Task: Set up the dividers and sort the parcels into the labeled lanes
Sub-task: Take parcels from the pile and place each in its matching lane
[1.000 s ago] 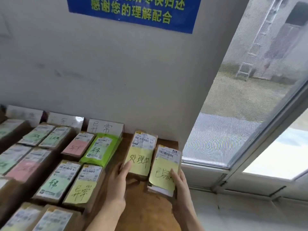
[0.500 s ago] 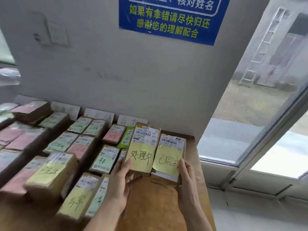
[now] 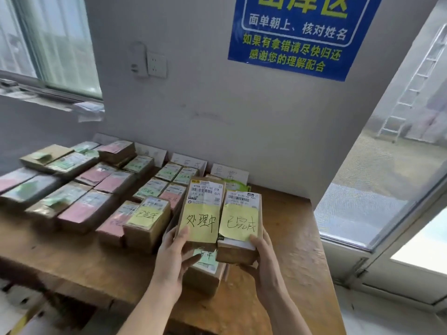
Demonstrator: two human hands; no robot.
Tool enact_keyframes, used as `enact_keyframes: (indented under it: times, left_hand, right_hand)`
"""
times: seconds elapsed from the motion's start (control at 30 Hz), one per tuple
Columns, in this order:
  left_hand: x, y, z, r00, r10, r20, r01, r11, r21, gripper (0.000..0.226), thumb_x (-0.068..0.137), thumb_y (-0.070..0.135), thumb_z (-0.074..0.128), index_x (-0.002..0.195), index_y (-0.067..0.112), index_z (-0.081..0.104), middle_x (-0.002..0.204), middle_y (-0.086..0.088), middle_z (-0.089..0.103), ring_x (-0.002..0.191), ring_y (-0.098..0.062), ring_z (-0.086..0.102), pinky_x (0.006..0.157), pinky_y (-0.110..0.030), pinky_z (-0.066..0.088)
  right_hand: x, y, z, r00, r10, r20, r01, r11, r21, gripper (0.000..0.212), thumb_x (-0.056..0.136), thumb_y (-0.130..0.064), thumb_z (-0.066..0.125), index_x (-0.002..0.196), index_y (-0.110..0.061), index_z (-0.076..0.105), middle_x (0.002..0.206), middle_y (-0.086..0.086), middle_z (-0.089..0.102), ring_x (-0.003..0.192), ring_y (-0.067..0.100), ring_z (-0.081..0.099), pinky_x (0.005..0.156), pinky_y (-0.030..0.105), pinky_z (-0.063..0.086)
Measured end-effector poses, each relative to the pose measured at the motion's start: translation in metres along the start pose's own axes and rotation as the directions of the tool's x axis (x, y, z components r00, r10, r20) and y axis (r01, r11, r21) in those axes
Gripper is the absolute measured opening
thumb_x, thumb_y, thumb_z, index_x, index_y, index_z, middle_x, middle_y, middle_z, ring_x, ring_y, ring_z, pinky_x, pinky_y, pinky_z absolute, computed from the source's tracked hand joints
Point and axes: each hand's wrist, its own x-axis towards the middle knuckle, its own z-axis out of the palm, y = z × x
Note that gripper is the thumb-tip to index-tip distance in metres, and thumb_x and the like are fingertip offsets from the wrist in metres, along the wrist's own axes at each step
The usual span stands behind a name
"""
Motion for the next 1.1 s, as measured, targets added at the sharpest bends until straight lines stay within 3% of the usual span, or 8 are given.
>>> enact_keyframes:
  times: [0.17,0.3,0.37,0.6,0.73,0.93,1.1]
  left_hand:
    - [-0.025,0.008,-0.029,0.995,0.03,-0.098,-0.03,1.0,0.001,0.032,0.093,0.031,0.059,0.122,0.016,0.059,0.112,-0.014,0.069,0.105,-0.034,0.064,0.081,-0.042,0.054]
    - [-0.041,0.012,-0.056,0.982,0.041,-0.184,-0.043,0.999,-0.008,0.03,0.095,0.031,0.059,0.121,0.016,0.06,0.112,-0.014,0.067,0.105,-0.033,0.062,0.081,-0.044,0.055]
    - [-0.047,0.015,-0.069,0.976,0.045,-0.214,-0.05,0.999,-0.019,0.029,0.095,0.029,0.059,0.121,0.014,0.06,0.111,-0.014,0.068,0.102,-0.032,0.063,0.081,-0.045,0.055]
    - [-0.056,0.034,-0.121,0.954,0.056,-0.295,-0.068,0.997,-0.028,0.028,0.096,0.028,0.06,0.121,0.014,0.06,0.111,-0.014,0.069,0.092,-0.032,0.065,0.074,-0.043,0.056]
    - [-0.048,0.053,-0.154,0.953,0.056,-0.299,-0.065,0.998,-0.019,0.029,0.096,0.029,0.059,0.12,0.012,0.06,0.11,-0.015,0.071,0.084,-0.03,0.066,0.087,-0.049,0.053]
    - [-0.025,0.093,-0.206,0.961,0.046,-0.273,-0.041,0.999,0.024,0.03,0.095,0.03,0.06,0.12,0.013,0.06,0.107,-0.013,0.071,0.09,-0.03,0.066,0.079,-0.043,0.055]
    - [0.002,0.122,-0.25,0.969,0.016,-0.248,0.001,0.998,0.066,0.031,0.096,0.031,0.06,0.121,0.014,0.059,0.107,-0.012,0.07,0.094,-0.031,0.065,0.076,-0.041,0.055]
  right_hand:
    - [-0.012,0.005,0.023,0.997,0.04,0.066,-0.04,0.999,0.002,0.055,0.09,-0.035,0.064,0.141,-0.035,0.045,0.112,-0.007,0.071,0.093,0.011,0.07,0.075,0.033,0.054]
    - [-0.024,0.014,0.044,0.991,0.084,0.101,-0.082,0.996,-0.023,0.089,0.06,-0.06,0.073,0.142,-0.04,0.044,0.128,-0.006,0.064,0.12,0.021,0.059,0.102,0.048,0.047]
    - [-0.031,0.017,0.056,0.989,0.09,0.115,-0.085,0.995,-0.048,0.095,0.053,-0.066,0.073,0.141,-0.042,0.045,0.127,-0.009,0.063,0.122,0.021,0.057,0.107,0.054,0.042]
    - [-0.045,0.029,0.109,0.974,0.141,0.177,-0.132,0.989,-0.06,0.086,0.062,-0.062,0.078,0.139,-0.043,0.043,0.131,-0.005,0.058,0.121,0.022,0.055,0.106,0.052,0.043]
    - [-0.049,0.035,0.147,0.967,0.161,0.199,-0.153,0.987,-0.055,0.09,0.06,-0.06,0.08,0.14,-0.038,0.045,0.126,-0.003,0.061,0.115,0.022,0.059,0.103,0.051,0.047]
    - [-0.048,0.046,0.213,0.969,0.195,0.152,-0.19,0.981,-0.042,0.058,0.089,-0.04,0.064,0.142,-0.027,0.044,0.112,-0.005,0.06,0.1,0.014,0.058,0.075,0.033,0.05]
    - [-0.042,0.069,0.266,0.974,0.223,0.026,-0.222,0.974,-0.045,0.065,0.081,-0.048,0.071,0.135,-0.019,0.049,0.114,0.003,0.062,0.103,0.021,0.06,0.095,0.046,0.052]
